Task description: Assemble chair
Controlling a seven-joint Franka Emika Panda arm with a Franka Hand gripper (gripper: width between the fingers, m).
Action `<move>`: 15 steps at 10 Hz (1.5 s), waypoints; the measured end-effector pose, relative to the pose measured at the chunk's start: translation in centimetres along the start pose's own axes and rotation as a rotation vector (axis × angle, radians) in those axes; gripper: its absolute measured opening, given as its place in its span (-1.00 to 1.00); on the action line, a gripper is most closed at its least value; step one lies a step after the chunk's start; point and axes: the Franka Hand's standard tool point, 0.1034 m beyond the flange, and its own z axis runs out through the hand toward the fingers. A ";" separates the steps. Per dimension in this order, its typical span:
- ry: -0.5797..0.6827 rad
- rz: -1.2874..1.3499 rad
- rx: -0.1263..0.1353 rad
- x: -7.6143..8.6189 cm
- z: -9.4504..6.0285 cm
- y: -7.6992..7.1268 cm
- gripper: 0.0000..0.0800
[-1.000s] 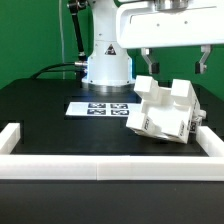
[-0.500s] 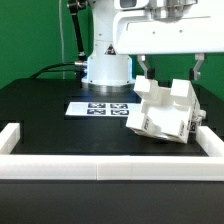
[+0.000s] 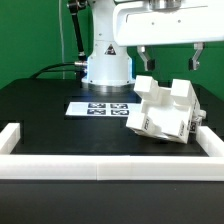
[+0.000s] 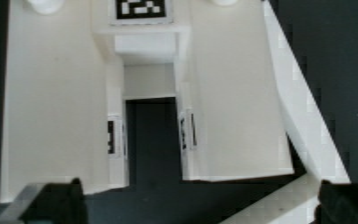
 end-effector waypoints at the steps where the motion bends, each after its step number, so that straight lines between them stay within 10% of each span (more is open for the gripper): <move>1: 0.000 0.000 0.000 0.0 0.0 0.0 0.62; 9: 0.006 -0.025 -0.039 -0.9 3.7 2.5 0.62; 15: 0.073 -0.032 -0.027 1.4 4.0 1.7 0.62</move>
Offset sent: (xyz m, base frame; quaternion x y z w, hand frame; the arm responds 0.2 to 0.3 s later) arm -0.0283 -0.0036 -0.0252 0.0019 0.0105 -0.0092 0.9999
